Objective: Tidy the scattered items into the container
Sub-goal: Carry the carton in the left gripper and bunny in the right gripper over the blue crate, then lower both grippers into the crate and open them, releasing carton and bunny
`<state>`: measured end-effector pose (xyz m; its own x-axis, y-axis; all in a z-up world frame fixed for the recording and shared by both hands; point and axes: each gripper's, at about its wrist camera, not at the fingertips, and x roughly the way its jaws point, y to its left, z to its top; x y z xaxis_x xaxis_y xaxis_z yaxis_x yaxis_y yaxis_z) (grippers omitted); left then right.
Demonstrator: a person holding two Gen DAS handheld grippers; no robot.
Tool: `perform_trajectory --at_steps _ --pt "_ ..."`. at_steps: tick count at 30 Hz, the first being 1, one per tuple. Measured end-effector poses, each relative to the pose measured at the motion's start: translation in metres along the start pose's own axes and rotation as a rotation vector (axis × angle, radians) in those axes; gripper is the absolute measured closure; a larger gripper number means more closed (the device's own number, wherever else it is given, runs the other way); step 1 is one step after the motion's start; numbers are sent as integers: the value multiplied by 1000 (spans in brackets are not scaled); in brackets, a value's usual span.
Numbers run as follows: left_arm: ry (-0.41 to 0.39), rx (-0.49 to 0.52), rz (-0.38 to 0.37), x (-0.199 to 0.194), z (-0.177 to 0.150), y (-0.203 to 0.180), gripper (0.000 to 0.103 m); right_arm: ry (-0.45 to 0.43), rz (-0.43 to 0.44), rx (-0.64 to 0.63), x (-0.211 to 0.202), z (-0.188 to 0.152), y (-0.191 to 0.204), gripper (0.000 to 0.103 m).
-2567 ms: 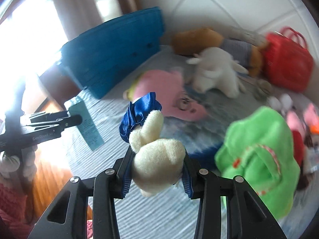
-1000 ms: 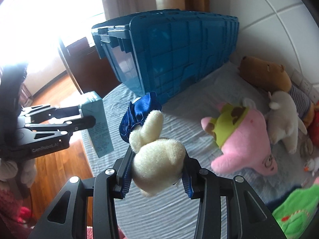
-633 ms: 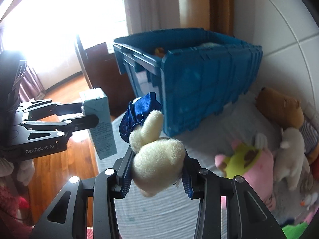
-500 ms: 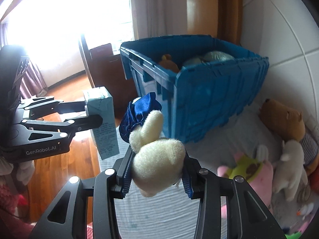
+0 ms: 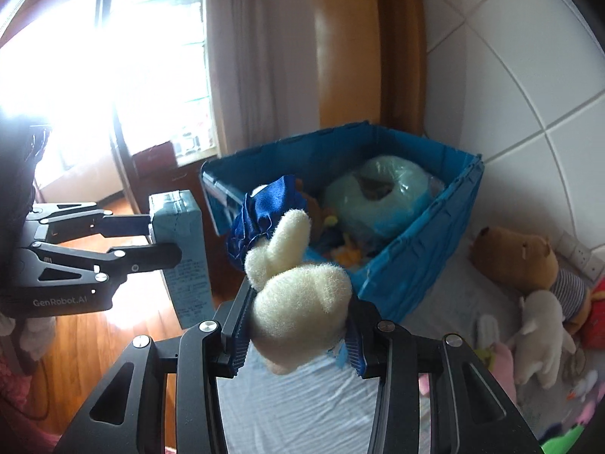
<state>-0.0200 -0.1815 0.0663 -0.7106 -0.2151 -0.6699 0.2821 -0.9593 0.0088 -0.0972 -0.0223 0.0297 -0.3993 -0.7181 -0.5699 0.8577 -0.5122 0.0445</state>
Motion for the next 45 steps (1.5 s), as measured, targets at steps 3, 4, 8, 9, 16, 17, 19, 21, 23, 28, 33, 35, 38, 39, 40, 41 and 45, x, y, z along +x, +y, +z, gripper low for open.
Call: perform_trajectory --at_steps 3,4,8,9,16,17,19,21,23,28,33,35,38,39,40,41,45 --pt "-16 10 -28 8 27 14 57 3 -37 17 16 20 -4 62" --pt "-23 14 -33 12 36 18 57 6 -46 23 22 27 -6 62" --pt "-59 23 -32 35 78 29 57 -13 -76 27 45 54 -24 62" --pt "-60 19 -34 43 89 32 57 -15 -79 32 50 60 -28 62" --pt "36 -8 -55 132 130 48 57 107 -126 26 121 91 -57 62" --pt "63 -1 -60 149 130 50 57 133 -129 23 131 91 -59 62" --pt "115 18 -68 182 126 53 57 188 -152 0 155 89 -62 62" --pt "172 21 -91 212 121 58 57 235 -169 -12 173 87 -62 62" --pt "247 21 -115 237 116 62 57 286 -167 -14 188 84 -63 62" --pt "403 98 -129 276 104 57 57 424 -180 -93 218 86 -56 62" --pt "466 179 -122 290 95 45 56 547 -203 -139 237 81 -59 62" --pt "466 189 -117 289 93 43 56 569 -209 -130 240 79 -63 62" --pt "474 168 -114 292 98 47 55 562 -211 -112 237 80 -66 55" --pt "456 166 -105 289 99 47 53 560 -214 -110 240 82 -66 55" --pt "433 167 -92 284 99 48 50 557 -216 -108 240 83 -65 55" --pt "419 163 -87 281 100 50 41 556 -221 -104 239 83 -66 55" --pt "390 145 -85 272 105 56 33 541 -222 -76 233 85 -66 55"
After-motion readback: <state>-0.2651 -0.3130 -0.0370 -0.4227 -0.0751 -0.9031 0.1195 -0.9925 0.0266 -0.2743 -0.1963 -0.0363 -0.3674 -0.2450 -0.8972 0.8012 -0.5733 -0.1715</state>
